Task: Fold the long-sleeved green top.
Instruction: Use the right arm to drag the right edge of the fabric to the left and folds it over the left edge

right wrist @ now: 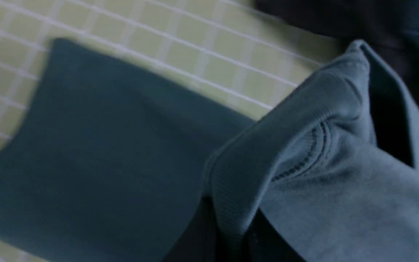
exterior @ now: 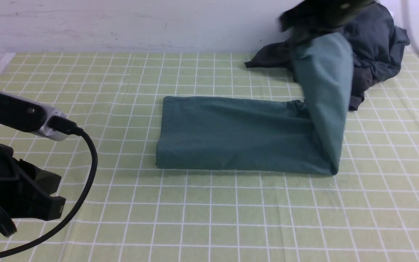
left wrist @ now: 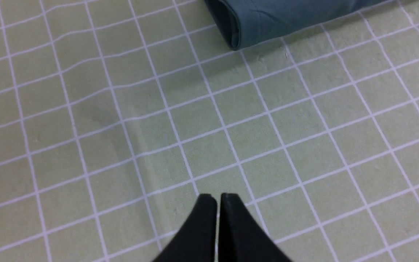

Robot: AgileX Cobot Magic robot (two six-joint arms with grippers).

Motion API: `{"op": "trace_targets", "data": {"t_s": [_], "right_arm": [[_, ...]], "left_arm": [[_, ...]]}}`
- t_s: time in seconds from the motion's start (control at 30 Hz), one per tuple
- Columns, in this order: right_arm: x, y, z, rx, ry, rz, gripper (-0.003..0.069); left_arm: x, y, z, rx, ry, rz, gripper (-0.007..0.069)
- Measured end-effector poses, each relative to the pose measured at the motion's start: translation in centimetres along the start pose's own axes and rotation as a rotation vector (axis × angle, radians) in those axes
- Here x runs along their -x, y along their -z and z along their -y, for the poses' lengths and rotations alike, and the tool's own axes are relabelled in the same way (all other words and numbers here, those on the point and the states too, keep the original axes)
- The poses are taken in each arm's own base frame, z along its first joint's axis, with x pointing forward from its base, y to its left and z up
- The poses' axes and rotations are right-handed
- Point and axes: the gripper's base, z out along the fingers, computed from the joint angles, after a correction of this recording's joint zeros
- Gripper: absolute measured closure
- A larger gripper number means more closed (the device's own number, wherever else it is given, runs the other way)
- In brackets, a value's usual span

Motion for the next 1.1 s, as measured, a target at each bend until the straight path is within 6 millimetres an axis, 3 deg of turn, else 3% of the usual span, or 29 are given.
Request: {"op": "trace_targets", "data": {"t_s": [0.03, 0.07, 0.1, 0.13, 0.17, 0.2, 0.27, 0.3, 0.37, 0.47, 0.5, 0.57, 0.67, 0.7, 0.8, 1.0, 1.03, 1.1], "right_arm": [[-0.2, -1.8, -2.1, 0.042, 0.023, 0.003, 0.0631], [-0.3, -2.2, -2.9, 0.055, 0.033, 0.002, 0.0631], [-1.1, -5.5, -5.9, 0.114, 0.053, 0.003, 0.0631], [-1.2, -5.9, -6.3, 0.120, 0.055, 0.003, 0.0630], [-2.2, -9.0, -8.8, 0.165, 0.067, 0.003, 0.0620], [-2.2, -9.0, -8.8, 0.165, 0.067, 0.003, 0.0620], [-3.9, -12.7, -11.2, 0.202, 0.080, -0.007, 0.0561], [-3.9, -12.7, -11.2, 0.202, 0.080, -0.003, 0.0554], [-5.0, -14.4, -11.9, 0.209, 0.086, -0.031, 0.0434], [-4.9, -14.2, -12.0, 0.210, 0.087, -0.032, 0.0322], [-4.4, -13.4, -11.9, 0.210, 0.091, -0.017, 0.0254], [-3.6, -12.0, -11.9, 0.209, 0.100, -0.006, 0.0203], [-2.5, -10.0, -11.7, 0.198, 0.124, 0.012, 0.0184], [-2.1, -9.0, -11.5, 0.180, 0.146, 0.017, 0.0200], [-2.5, -9.5, -11.2, 0.144, 0.176, -0.027, 0.0280], [-6.9, -16.4, -11.9, 0.161, 0.127, -0.205, 0.0540], [-7.0, -16.6, -12.0, 0.162, 0.128, -0.207, 0.0548], [-7.9, -17.9, -13.2, 0.201, 0.109, -0.195, 0.0633]], "left_arm": [[0.0, 0.0, 0.0, 0.000, 0.000, -0.001, 0.0625], [0.0, 0.0, 0.0, 0.000, 0.000, -0.001, 0.0625], [0.0, 0.0, 0.0, -0.001, 0.000, -0.003, 0.0625], [0.0, 0.0, 0.0, -0.001, 0.000, -0.003, 0.0625], [0.0, 0.0, 0.0, -0.001, 0.000, -0.004, 0.0625], [0.0, 0.0, 0.0, -0.001, 0.000, -0.004, 0.0625], [-0.1, 0.0, 0.0, -0.002, 0.000, -0.006, 0.0625], [-0.1, 0.0, 0.0, -0.002, 0.000, -0.006, 0.0625], [-0.1, 0.0, 0.0, -0.002, 0.000, -0.006, 0.0625], [-0.1, 0.0, 0.0, -0.002, 0.000, -0.006, 0.0625], [-0.1, 0.0, 0.0, -0.002, 0.000, -0.006, 0.0625], [-0.1, 0.0, 0.0, -0.002, 0.000, -0.006, 0.0625], [-0.1, 0.0, 0.0, -0.002, 0.000, -0.006, 0.0625], [-0.1, 0.0, 0.0, -0.002, 0.000, -0.006, 0.0625], [0.0, 0.0, 0.1, -0.009, 0.008, -0.004, 0.0625], [0.0, 0.0, 0.1, -0.014, 0.014, 0.002, 0.0625], [0.0, 0.0, 0.1, -0.014, 0.014, 0.003, 0.0625], [0.1, 0.0, 0.1, -0.012, 0.014, 0.006, 0.0625]]}}
